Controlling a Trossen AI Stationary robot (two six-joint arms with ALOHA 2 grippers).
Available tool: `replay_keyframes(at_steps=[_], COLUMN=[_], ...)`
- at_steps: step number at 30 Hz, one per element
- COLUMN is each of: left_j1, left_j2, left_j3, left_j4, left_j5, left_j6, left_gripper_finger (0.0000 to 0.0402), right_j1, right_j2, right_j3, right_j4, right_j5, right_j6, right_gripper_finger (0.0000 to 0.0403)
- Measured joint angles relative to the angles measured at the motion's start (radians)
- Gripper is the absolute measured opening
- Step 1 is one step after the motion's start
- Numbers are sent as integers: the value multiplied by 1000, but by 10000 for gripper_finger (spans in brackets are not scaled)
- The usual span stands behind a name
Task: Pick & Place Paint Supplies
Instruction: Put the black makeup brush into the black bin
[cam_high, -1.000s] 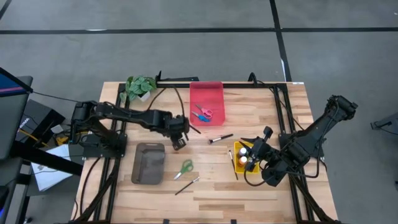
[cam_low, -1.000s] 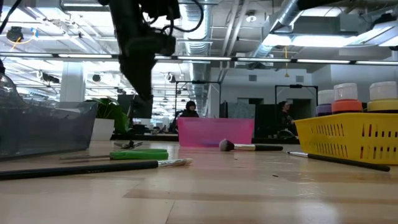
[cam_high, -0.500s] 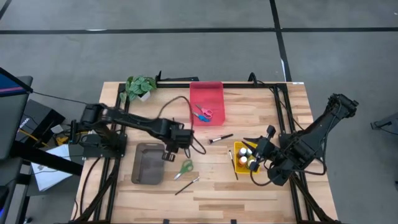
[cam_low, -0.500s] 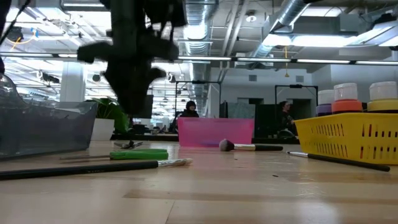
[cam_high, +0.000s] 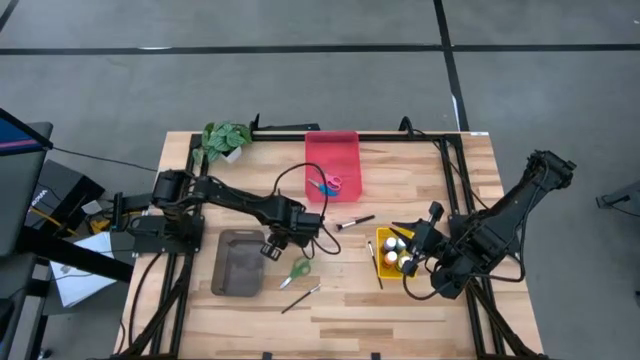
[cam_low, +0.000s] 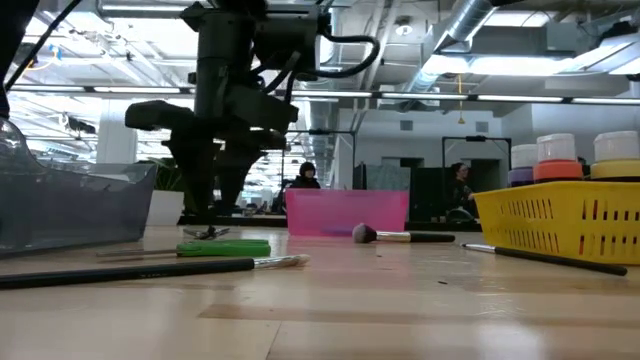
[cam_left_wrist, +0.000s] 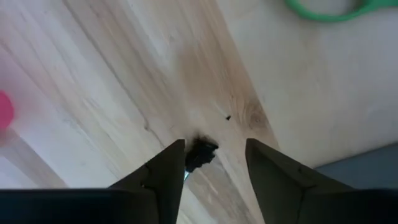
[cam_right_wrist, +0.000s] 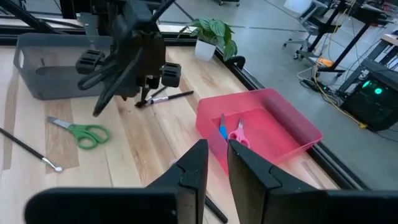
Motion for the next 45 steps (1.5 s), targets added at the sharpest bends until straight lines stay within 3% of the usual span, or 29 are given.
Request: replay_keyframes(at_steps=[14, 19, 25, 45], left_j1=[26, 21, 23, 34], left_j2=[33, 93, 108, 108], left_j3=[-4, -5, -2, -5], left_j4=[-4, -1, -1, 3], left_j5=[-2, -86, -89, -55], left_j6=[7, 19, 36, 39], left_gripper_finger=[161, 166, 165, 72], right_j1=[0, 0, 0, 0], right_j2=[0, 0, 0, 0], right_j3=[0, -1, -1, -1], right_j4=[-1, 1, 1, -3], right_j5=[-22, -23, -25, -30], right_j6=[0, 3, 3, 0], right_gripper_finger=[56, 56, 56, 56])
